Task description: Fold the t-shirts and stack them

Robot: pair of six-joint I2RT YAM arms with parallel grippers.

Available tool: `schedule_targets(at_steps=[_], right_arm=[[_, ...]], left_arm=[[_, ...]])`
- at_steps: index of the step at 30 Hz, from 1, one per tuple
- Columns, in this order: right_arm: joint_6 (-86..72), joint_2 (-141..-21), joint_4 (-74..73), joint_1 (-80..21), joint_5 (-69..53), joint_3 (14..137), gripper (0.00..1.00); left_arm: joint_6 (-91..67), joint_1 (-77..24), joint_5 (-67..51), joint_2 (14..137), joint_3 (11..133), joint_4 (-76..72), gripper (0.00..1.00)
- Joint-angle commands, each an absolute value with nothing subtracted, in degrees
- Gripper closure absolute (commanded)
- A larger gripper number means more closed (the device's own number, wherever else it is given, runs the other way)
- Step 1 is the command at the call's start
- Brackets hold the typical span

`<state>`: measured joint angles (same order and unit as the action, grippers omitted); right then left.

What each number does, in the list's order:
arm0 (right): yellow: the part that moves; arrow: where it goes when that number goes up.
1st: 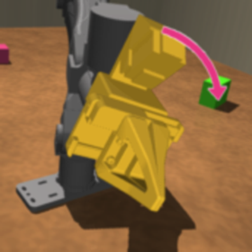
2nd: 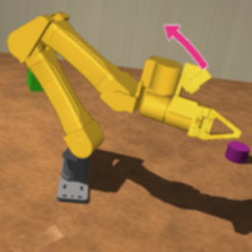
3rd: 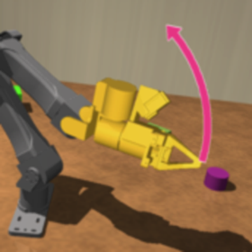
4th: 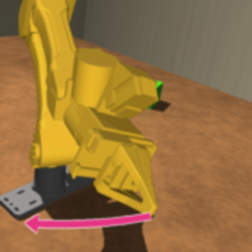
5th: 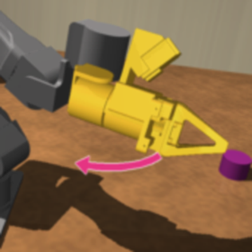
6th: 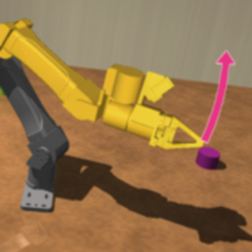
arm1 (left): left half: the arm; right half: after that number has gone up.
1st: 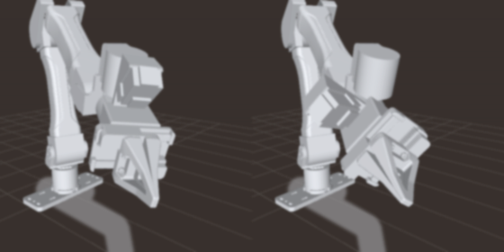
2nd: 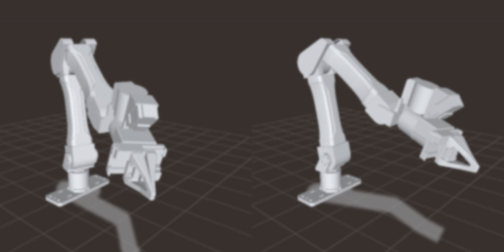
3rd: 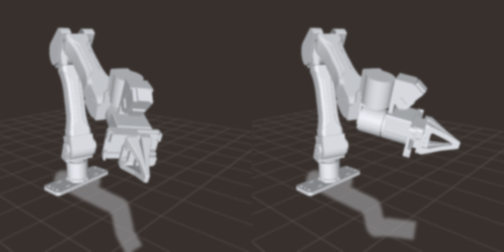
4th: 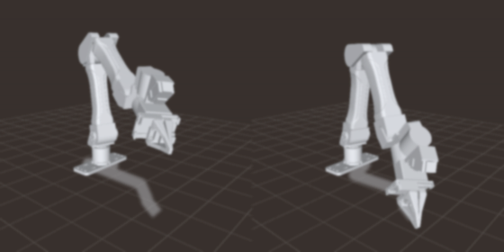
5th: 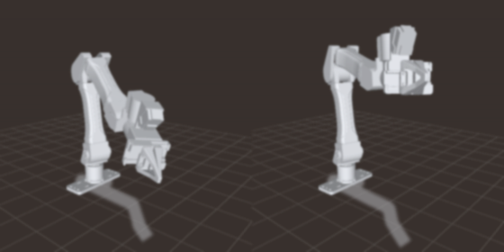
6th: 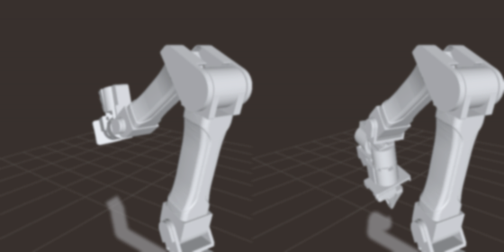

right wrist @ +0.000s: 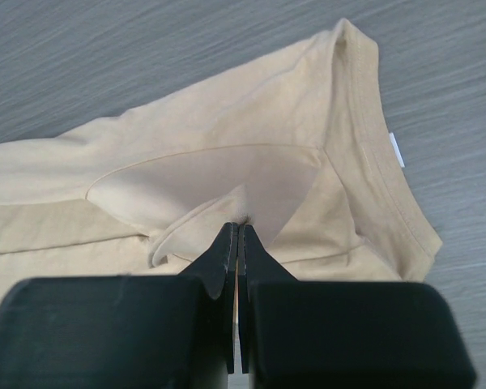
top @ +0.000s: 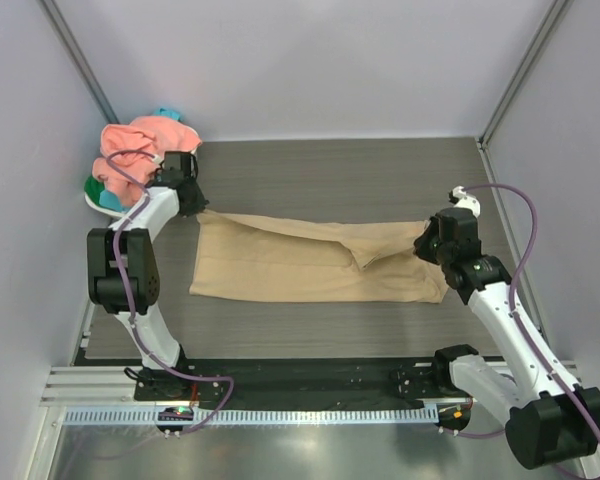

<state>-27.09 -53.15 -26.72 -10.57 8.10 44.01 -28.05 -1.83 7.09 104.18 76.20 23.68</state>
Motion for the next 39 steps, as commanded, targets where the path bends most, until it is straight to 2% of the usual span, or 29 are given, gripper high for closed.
schedule_targets(at_steps=[1,6,7,8,9,10,11,12,13,14,16,18,20,23,27,33,39], right_arm=[[-29.2,-50.7,-27.5,-10.8,11.6,43.2,0.99],[-30.7,-48.2,-30.1,-10.8,16.3,42.1,0.99],[-31.3,-47.0,-31.5,-10.9,18.0,42.0,0.99],[-32.1,-46.2,-32.2,-10.8,19.0,41.5,0.99],[-32.2,-45.4,-32.6,-10.8,19.2,41.0,0.99],[-33.0,-43.9,-33.0,-10.9,17.7,40.3,0.80],[-33.6,-43.5,-33.0,-10.8,16.6,40.2,0.59],[-34.9,-43.2,-33.5,-10.9,16.8,40.3,0.44],[-36.6,-43.3,-35.7,-10.9,17.8,40.7,0.29],[-39.3,-43.4,-36.4,-10.8,19.8,40.7,0.22],[-40.5,-43.7,-36.2,-10.8,19.6,40.5,0.12],[-41.7,-44.6,-36.1,-10.8,19.1,40.8,0.11],[-41.2,-44.9,-32.8,-10.9,16.3,40.3,0.11],[-40.4,-47.2,-25.4,-10.9,5.7,38.6,0.16],[-40.5,-56.3,-21.0,-11.5,-1.3,38.5,0.18],[-40.4,-71.6,-20.4,-12.1,1.8,40.5,0.17],[-40.7,-85.4,-20.3,-12.1,5.6,43.6,0.16]], left_arm=[[-27.3,-1.8,9.3,101.0,75.3,24.3,1.00],[-28.6,-1.9,11.7,99.6,73.9,25.8,1.00],[-28.7,-1.9,12.0,99.1,73.6,26.4,0.94],[-29.3,-1.9,12.6,97.6,73.0,26.5,0.80],[-29.6,-1.9,13.4,96.7,71.5,26.5,0.70],[-30.1,-1.8,15.9,95.4,70.6,26.1,0.62],[-31.5,-1.8,17.2,93.2,69.8,26.1,0.49],[-31.7,-1.8,17.9,91.9,69.0,25.9,0.43],[-32.0,-1.8,18.9,90.8,68.3,25.9,0.31],[-32.5,-1.8,20.7,89.8,67.9,26.2,0.24],[-33.6,-1.8,21.1,86.8,67.0,26.0,0.24],[-33.8,-1.8,19.3,85.0,67.1,26.0,0.25],[-33.8,-1.9,17.9,84.1,67.1,25.8,0.26],[-33.1,-3.0,15.3,83.2,66.0,24.3,0.29],[-31.1,-6.8,13.2,85.3,65.7,22.7,0.30],[-31.4,-15.3,12.0,94.2,65.7,21.8,0.34],[-32.9,-18.1,9.4,103.8,65.2,22.1,0.40]])
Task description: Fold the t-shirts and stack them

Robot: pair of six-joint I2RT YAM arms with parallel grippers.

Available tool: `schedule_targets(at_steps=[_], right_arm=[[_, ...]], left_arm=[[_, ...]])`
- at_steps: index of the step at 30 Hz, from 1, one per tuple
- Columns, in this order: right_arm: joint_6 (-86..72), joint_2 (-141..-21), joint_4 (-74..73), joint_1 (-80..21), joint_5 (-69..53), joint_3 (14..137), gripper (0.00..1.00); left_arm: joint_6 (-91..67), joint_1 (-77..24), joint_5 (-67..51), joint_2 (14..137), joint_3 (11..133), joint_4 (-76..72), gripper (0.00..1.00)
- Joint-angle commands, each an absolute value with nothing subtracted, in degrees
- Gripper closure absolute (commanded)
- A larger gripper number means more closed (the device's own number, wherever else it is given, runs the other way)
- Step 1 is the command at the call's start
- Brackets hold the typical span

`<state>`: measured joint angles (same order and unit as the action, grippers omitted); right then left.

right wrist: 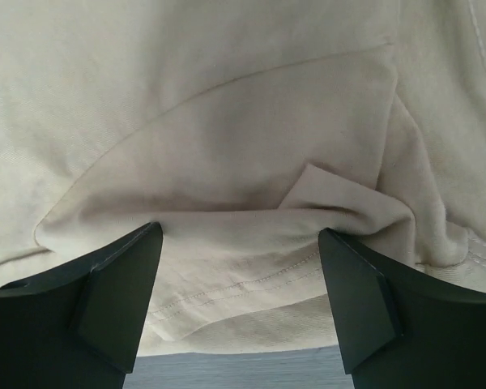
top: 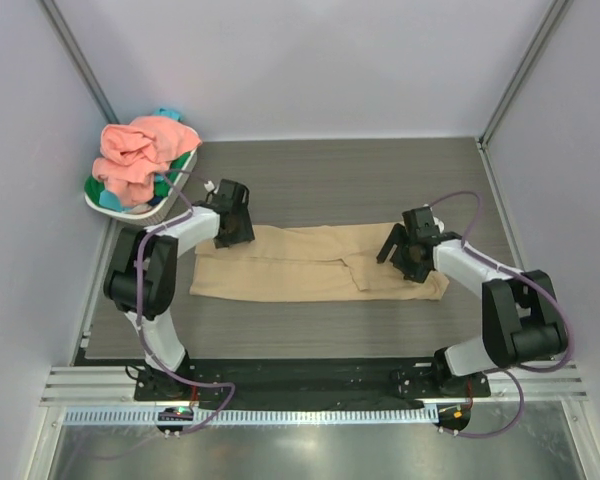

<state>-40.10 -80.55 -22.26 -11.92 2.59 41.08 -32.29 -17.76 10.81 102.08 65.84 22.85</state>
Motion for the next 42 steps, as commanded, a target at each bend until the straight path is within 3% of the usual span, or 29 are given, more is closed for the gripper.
schedule_targets(at_steps=[1,6,9,12,16,18,22,25,32,42], right_arm=[[-40.6,-87.3,-20.4,-12.1,5.9,45.5,0.15],[-38.6,-103.7,-20.8,-12.1,7.4,55.5,0.14],[-36.3,-113.5,-24.7,-12.2,5.6,68.1,0.15],[-32.8,-126.4,-31.0,-14.0,4.3,86.7,0.16],[-27.9,-143.6,-36.3,-15.7,0.8,114.8,0.16],[-26.0,-148.3,-36.7,-16.5,-3.4,122.4,0.16],[-23.7,-156.9,-36.9,-17.8,-9.0,138.6,0.15],[-23.4,-160.0,-34.6,-18.5,-10.5,141.8,0.14],[-24.5,-159.9,-31.9,-18.6,-6.2,140.6,0.13],[-32.8,-155.7,-31.3,-17.7,14.8,134.8,0.12]], left_arm=[[-33.3,-18.2,9.1,104.4,64.7,22.1,0.41],[-35.9,-19.2,3.6,105.4,60.2,20.8,0.41],[-39.5,-22.5,1.2,104.0,55.1,19.2,0.41],[-45.9,-26.9,0.4,101.6,48.0,16.9,0.41],[-58.1,-32.9,-13.0,99.5,34.7,1.2,0.41],[-66.3,-39.1,-15.8,99.1,28.3,-9.0,0.42],[-75.3,-50.6,-14.7,97.1,27.5,-12.6,0.41],[-78.0,-56.6,-13.4,94.8,30.4,-11.4,0.41],[-73.5,-61.2,-4.8,86.1,38.6,10.0,0.39],[-70.7,-65.3,10.2,75.1,44.3,30.1,0.39]])
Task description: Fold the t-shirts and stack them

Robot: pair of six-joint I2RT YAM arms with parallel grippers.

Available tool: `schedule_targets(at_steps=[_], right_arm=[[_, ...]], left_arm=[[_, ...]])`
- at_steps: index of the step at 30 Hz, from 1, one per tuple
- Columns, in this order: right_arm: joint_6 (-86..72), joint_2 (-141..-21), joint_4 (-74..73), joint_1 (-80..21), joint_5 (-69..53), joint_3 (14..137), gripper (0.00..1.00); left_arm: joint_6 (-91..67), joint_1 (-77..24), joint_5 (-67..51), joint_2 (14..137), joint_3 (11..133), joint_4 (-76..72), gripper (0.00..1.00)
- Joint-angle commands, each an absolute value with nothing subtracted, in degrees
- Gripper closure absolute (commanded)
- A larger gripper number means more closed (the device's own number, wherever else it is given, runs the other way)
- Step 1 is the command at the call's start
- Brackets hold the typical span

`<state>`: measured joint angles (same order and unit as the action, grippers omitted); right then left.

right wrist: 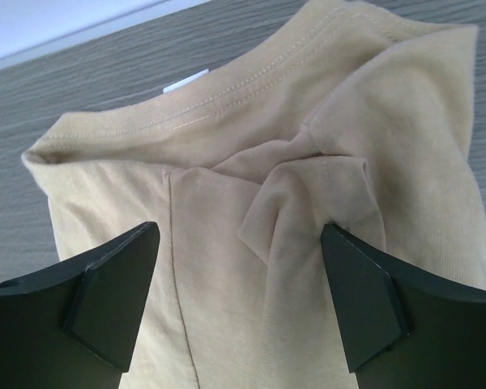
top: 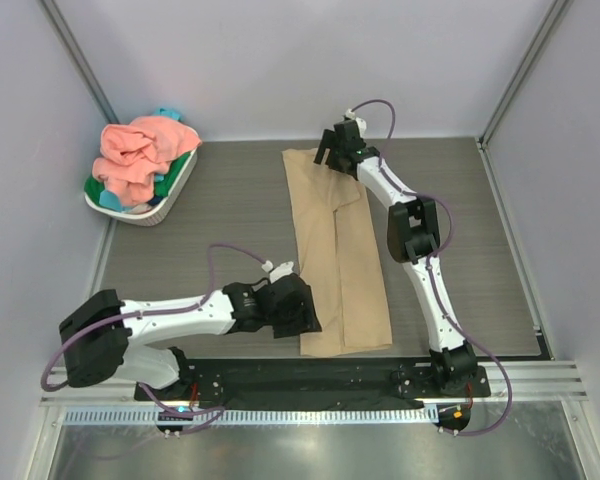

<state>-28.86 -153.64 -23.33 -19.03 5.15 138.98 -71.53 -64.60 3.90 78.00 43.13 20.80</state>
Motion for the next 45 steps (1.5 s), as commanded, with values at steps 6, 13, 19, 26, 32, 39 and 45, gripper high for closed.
schedule_targets(at_steps=[6,13,19,26,32,39,45], right_arm=[[-37.0,-154.9,-32.3,-16.7,21.0,134.9,0.12],[-36.2,-155.0,-26.8,-15.2,11.8,133.9,0.11],[-26.1,-152.7,-24.6,-16.0,-4.0,139.1,0.10],[-20.3,-126.6,-24.6,-16.0,-0.3,120.2,0.08],[-27.9,-91.5,-28.1,-16.0,11.5,82.5,0.08],[-41.8,-57.7,-33.0,-16.4,4.9,39.3,0.10],[-53.9,-41.4,-42.3,-23.5,4.0,28.9,0.16]], left_arm=[[-72.6,-66.5,15.4,67.3,43.3,37.5,0.39],[-75.6,-67.3,20.4,57.8,41.8,45.1,0.39],[-74.8,-67.8,22.1,56.3,41.0,45.8,0.39],[-71.8,-68.6,20.8,61.1,40.6,37.8,0.39],[-71.5,-69.3,17.8,64.8,34.9,23.6,0.41],[-71.8,-70.5,16.3,73.0,32.9,14.2,0.45],[-75.0,-72.4,18.6,76.3,31.6,9.3,0.46]])
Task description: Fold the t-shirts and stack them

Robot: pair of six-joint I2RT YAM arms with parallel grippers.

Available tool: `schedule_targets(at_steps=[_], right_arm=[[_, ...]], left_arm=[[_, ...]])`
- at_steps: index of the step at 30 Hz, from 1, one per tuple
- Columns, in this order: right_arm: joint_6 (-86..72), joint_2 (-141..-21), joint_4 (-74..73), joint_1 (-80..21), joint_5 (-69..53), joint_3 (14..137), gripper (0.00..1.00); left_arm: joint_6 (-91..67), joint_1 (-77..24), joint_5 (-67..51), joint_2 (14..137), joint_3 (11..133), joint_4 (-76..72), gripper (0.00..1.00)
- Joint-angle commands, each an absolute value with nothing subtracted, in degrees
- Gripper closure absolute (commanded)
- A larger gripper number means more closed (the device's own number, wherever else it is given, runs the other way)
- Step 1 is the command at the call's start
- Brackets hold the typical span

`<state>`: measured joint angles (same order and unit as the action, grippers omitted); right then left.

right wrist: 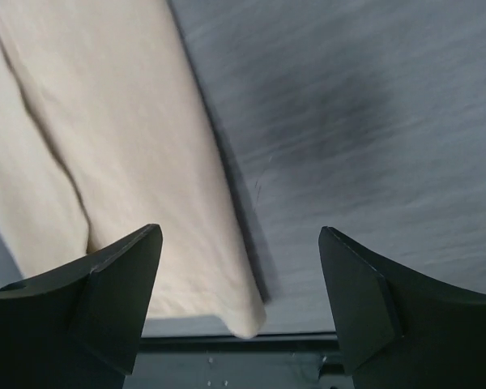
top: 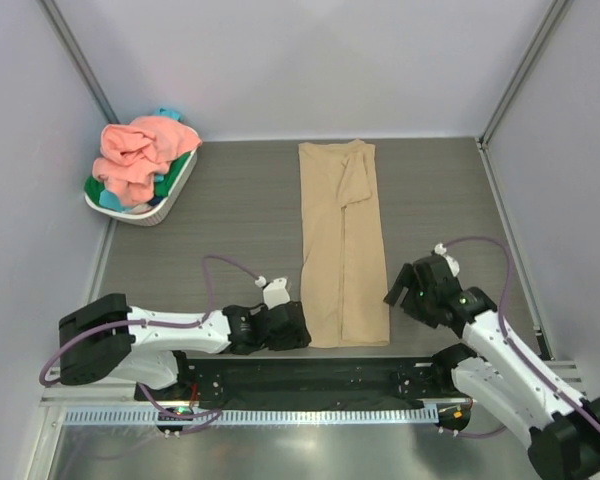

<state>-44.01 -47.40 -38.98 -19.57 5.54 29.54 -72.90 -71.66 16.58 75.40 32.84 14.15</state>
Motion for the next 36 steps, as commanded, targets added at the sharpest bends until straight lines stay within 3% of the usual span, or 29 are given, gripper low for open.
schedule_targets(at_steps=[1,5,11,17,23,25,28,29,30,36], right_arm=[[-57.3,-38.1,-43.8,-24.8,4.7,28.1,0.16],[-63.0,-31.4,-45.4,-29.0,5.6,21.1,0.18],[-65.0,-31.2,-42.1,-32.5,4.0,15.6,0.30],[-66.4,-32.3,-41.8,-36.3,6.1,16.2,0.52],[-66.4,-34.4,-41.5,-39.3,6.6,16.7,0.89],[-66.5,-34.4,-41.7,-39.6,6.6,16.6,0.99],[-66.3,-34.5,-41.7,-39.8,6.5,16.7,0.99],[-66.3,-34.7,-41.7,-39.9,6.3,16.9,0.99],[-66.0,-34.7,-41.8,-39.8,6.3,17.1,0.99],[-65.3,-29.8,-44.8,-40.1,8.4,23.5,0.99]], left_arm=[[-75.7,-72.8,19.2,76.6,31.5,8.6,0.46],[-77.1,-73.4,20.3,76.3,30.7,7.8,0.47],[-77.5,-74.3,20.8,76.6,30.5,7.4,0.48],[-79.5,-74.5,22.1,75.5,28.7,7.1,0.48],[-80.0,-74.5,22.0,77.0,28.3,5.5,0.49],[-80.2,-74.5,21.5,78.1,28.3,4.6,0.53],[-80.2,-74.8,20.9,79.1,28.1,2.6,0.71],[-79.8,-74.9,20.2,79.5,28.3,2.5,0.88],[-79.0,-74.9,19.9,79.5,29.2,2.9,0.97],[-77.0,-76.3,25.7,75.7,39.3,22.2,1.00]])
